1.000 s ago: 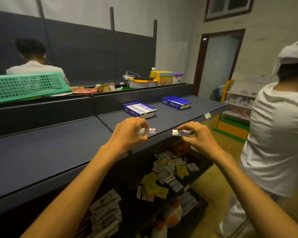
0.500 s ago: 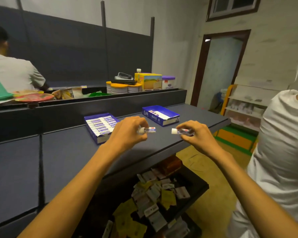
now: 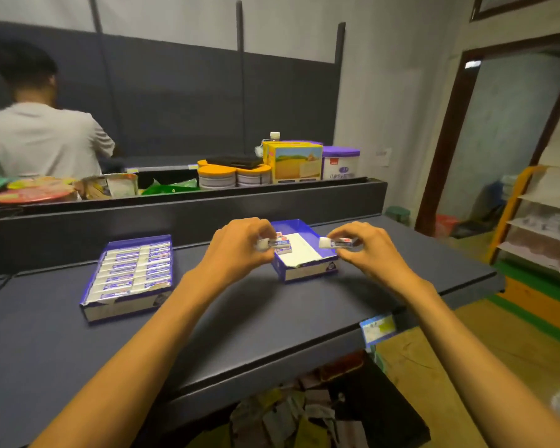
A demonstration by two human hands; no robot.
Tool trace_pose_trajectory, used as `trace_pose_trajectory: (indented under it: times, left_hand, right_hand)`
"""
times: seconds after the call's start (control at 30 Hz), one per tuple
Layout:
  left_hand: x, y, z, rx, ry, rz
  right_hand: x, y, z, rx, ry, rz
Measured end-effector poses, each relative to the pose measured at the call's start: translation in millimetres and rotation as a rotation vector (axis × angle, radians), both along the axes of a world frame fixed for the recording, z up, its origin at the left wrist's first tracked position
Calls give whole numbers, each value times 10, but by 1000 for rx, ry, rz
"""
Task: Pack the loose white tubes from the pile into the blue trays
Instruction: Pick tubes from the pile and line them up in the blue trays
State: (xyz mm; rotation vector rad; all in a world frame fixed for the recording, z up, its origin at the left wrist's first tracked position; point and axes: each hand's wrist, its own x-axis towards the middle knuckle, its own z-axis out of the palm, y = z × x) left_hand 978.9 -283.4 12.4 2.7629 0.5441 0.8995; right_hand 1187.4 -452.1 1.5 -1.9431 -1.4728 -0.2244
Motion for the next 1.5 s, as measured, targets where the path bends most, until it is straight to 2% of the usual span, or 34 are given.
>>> trace_pose_trajectory:
  times: [0.23, 0.43, 0.6, 1.0, 1.5]
  left_hand:
    - [355, 70, 8, -45, -7, 172]
    - [351, 218, -63, -65, -23, 299]
    - [242, 368, -137, -73, -45, 339]
    - [262, 413, -127, -52, -34, 325]
    - [290, 365, -133, -59, -47, 300]
  right_hand:
    - [522, 538, 78, -73, 28, 220]
    - [499, 1055, 104, -271, 76, 414]
    - [443, 1372, 20, -401, -43, 526]
    - [421, 1467, -138, -419, -35, 545]
    - [366, 1431, -108, -376, -132, 561]
